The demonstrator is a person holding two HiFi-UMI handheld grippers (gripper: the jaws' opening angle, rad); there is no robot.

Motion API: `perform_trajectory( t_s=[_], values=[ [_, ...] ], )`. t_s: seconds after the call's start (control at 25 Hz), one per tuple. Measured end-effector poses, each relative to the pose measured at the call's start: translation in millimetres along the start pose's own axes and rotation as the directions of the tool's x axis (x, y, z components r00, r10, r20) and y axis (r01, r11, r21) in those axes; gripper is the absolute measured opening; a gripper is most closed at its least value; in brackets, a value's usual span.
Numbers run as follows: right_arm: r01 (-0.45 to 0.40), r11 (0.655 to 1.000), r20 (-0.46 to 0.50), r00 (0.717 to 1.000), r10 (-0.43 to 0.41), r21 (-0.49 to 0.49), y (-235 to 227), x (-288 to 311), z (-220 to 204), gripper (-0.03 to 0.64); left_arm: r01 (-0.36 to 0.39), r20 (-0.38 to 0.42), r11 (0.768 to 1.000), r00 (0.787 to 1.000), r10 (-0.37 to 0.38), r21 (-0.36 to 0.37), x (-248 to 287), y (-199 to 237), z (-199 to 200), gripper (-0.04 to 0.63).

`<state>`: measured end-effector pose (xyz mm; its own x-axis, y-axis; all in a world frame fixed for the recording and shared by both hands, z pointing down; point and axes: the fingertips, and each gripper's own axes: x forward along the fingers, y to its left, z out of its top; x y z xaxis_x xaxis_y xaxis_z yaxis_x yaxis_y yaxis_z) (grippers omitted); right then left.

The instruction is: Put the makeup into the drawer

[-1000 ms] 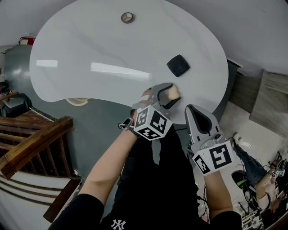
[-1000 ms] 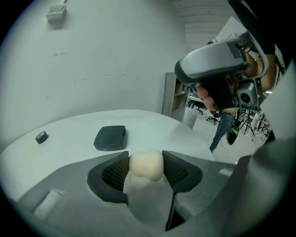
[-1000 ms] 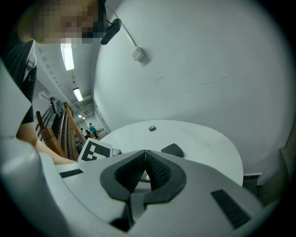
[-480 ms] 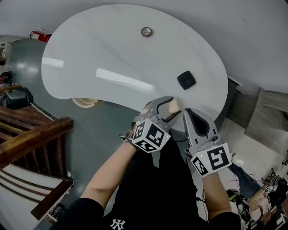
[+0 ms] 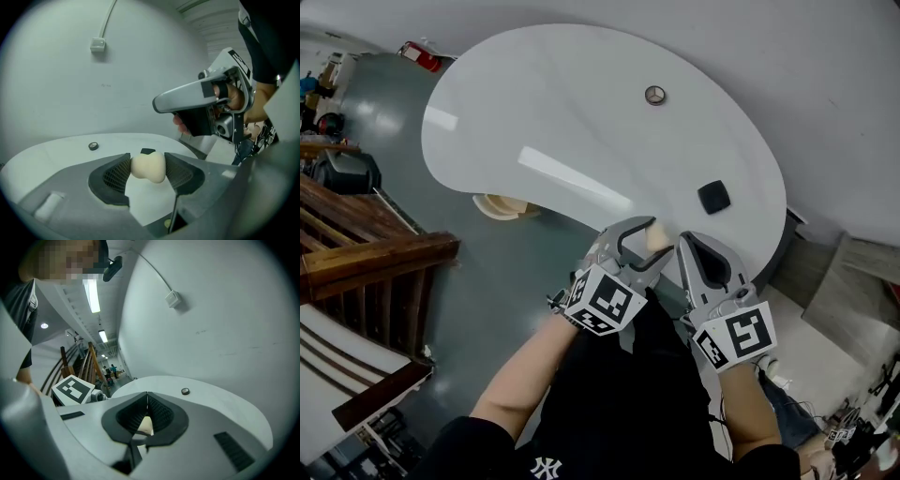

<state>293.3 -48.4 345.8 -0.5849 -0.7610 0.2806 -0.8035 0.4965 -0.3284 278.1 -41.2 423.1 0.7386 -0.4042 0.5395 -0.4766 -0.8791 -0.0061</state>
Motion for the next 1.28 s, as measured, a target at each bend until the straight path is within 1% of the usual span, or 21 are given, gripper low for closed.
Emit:
perform_trajectory(
  t_s=[0.2,0.48,0.72,0.84,0.96,1.16,1.28],
  values=[
    [-0.076,0.996,-0.001,0.997,0.076,-0.036,25,16,11,0.015,-0.088,0.02,0.995,0.996,0.089,-0.043,-32,18,4,0.233],
    [-0.167,0.983,-0.003,0.986,0.167,-0.07,63,42,21,0.015,-0.186,0.032,0.979,0.981,0.19,-0.085,-75,39,2,0.233],
    [-0.243,0.964,-0.015,0.97,0.243,-0.104,106,67,30,0.015,-0.267,0.056,0.954,0.959,0.277,-0.14,-119,63,-3,0.233],
    [-0.275,0.953,-0.023,0.961,0.275,-0.125,132,83,32,0.015,-0.304,0.06,0.939,0.947,0.317,-0.163,-145,78,-12,0.233],
    [-0.3,0.942,-0.029,0.954,0.299,-0.151,159,103,33,0.015,-0.329,0.073,0.927,0.935,0.346,-0.178,-171,95,-21,0.233],
    [-0.309,0.935,-0.025,0.951,0.309,-0.172,196,136,34,0.015,-0.352,0.081,0.92,0.926,0.37,-0.174,-208,124,-41,0.233],
    [-0.321,0.93,-0.033,0.947,0.32,-0.178,224,156,33,0.015,-0.366,0.089,0.911,0.918,0.388,-0.192,-237,142,-52,0.233]
  ],
)
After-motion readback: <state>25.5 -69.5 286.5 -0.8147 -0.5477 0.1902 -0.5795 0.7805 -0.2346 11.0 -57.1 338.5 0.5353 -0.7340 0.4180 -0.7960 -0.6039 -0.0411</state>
